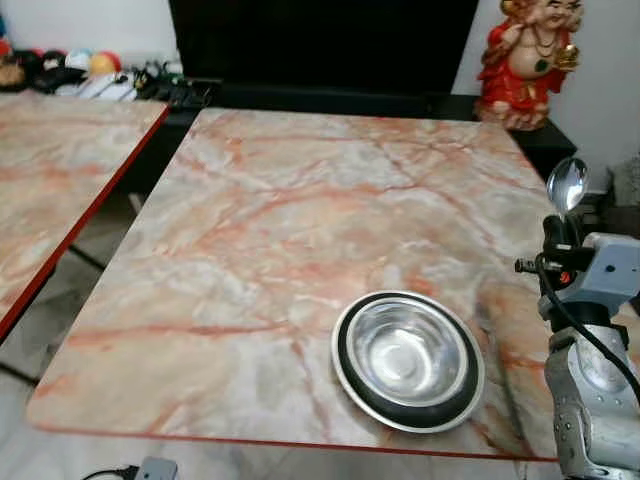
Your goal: Setting the table
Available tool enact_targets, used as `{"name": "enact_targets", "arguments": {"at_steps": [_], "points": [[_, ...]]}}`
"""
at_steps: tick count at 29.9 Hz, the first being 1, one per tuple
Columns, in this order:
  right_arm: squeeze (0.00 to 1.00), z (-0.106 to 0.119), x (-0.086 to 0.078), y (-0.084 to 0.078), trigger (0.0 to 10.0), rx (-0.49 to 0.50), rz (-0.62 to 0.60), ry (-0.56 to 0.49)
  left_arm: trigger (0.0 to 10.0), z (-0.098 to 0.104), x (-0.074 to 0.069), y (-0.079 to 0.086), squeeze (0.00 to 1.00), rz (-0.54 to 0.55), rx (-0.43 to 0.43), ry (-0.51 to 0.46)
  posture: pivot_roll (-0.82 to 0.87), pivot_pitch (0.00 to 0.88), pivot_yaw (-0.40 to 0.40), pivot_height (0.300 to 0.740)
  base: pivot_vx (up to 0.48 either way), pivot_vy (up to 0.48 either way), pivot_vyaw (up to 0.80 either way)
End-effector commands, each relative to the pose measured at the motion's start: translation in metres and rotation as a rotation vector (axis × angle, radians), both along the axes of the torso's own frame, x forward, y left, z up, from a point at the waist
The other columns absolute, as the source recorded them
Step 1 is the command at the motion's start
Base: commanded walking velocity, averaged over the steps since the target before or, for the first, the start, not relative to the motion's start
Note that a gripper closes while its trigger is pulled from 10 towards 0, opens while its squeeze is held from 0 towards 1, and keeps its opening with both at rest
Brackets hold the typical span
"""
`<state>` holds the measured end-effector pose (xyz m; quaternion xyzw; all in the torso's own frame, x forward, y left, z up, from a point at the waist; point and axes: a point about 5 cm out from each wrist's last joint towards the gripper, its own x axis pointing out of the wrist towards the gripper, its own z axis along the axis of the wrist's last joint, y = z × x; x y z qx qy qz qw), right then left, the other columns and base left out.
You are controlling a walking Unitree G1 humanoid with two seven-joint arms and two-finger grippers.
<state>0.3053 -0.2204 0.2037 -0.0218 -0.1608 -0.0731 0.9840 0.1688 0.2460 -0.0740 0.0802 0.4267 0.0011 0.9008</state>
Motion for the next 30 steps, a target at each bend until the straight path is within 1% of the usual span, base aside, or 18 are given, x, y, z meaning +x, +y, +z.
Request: {"name": "enact_targets", "arguments": {"at_steps": [1,4,7,8,9,11,13,14,15,18,20,26,30], "points": [[0.00,0.002,-0.004,-0.010,10.0,-0.012,-0.042,0.001,10.0,-0.003,-0.005,0.000,0.00,0.006,-0.004,0.020,-0.06,0.130,-0.015,0.740,0.000,0.000,0.00],[0.00,0.000,-0.006,-0.013,10.0,-0.024,-0.054,0.025,10.0,-0.003,-0.006,0.000,0.00,0.006,-0.004,0.021,-0.06,0.130,-0.015,0.740,0.000,0.000,0.00],[0.00,-0.006,-0.008,-0.018,10.0,-0.064,-0.084,0.093,10.0,-0.003,-0.006,0.000,0.00,0.004,-0.006,0.025,-0.06,0.130,-0.015,0.740,0.000,0.000,0.00],[0.00,-0.014,-0.010,-0.026,10.0,-0.115,-0.136,0.199,10.0,-0.003,-0.006,0.000,0.00,0.002,-0.006,0.027,-0.07,0.131,-0.014,0.740,0.000,0.000,0.00],[0.00,-0.020,-0.013,-0.033,10.0,-0.138,-0.181,0.281,10.0,-0.004,-0.007,0.000,0.00,0.002,-0.007,0.030,-0.07,0.131,-0.012,0.740,0.000,0.000,0.00],[0.00,-0.025,-0.015,-0.036,10.0,-0.133,-0.202,0.325,10.0,-0.004,-0.007,0.000,0.00,0.001,-0.007,0.033,-0.07,0.131,-0.009,0.740,0.000,0.000,0.00],[0.00,-0.027,-0.016,-0.037,10.0,-0.121,-0.207,0.339,10.0,-0.004,-0.007,0.000,0.00,0.000,-0.006,0.035,-0.07,0.130,-0.008,0.740,0.000,0.000,0.00],[0.00,-0.034,-0.017,-0.038,10.0,-0.121,-0.211,0.380,10.0,-0.004,-0.007,0.000,0.00,-0.002,-0.006,0.037,-0.07,0.131,-0.005,0.740,0.000,0.000,0.00],[0.00,-0.043,-0.018,-0.037,10.0,-0.111,-0.190,0.431,10.0,-0.004,-0.007,0.001,0.00,-0.006,-0.005,0.040,-0.07,0.129,-0.002,0.740,0.000,0.000,0.00],[0.00,-0.057,-0.020,-0.032,10.0,-0.087,-0.142,0.513,10.0,-0.003,-0.007,0.002,0.00,-0.007,-0.003,0.042,-0.07,0.130,0.003,0.740,0.000,0.000,0.00],[0.00,-0.061,-0.021,-0.033,10.0,-0.067,-0.128,0.546,10.0,-0.003,-0.006,0.003,0.00,-0.008,0.000,0.041,-0.07,0.129,0.005,0.740,0.000,0.000,0.00],[0.00,-0.066,-0.026,-0.039,10.0,-0.065,-0.120,0.600,10.0,-0.001,-0.004,0.004,0.00,-0.012,-0.004,0.037,-0.07,0.129,0.008,0.740,0.000,0.000,0.00],[0.00,-0.074,-0.029,-0.042,10.0,-0.092,-0.077,0.661,10.0,-0.001,-0.003,0.002,0.00,-0.017,-0.011,0.036,-0.07,0.129,0.011,0.740,0.000,0.000,0.00]]}}
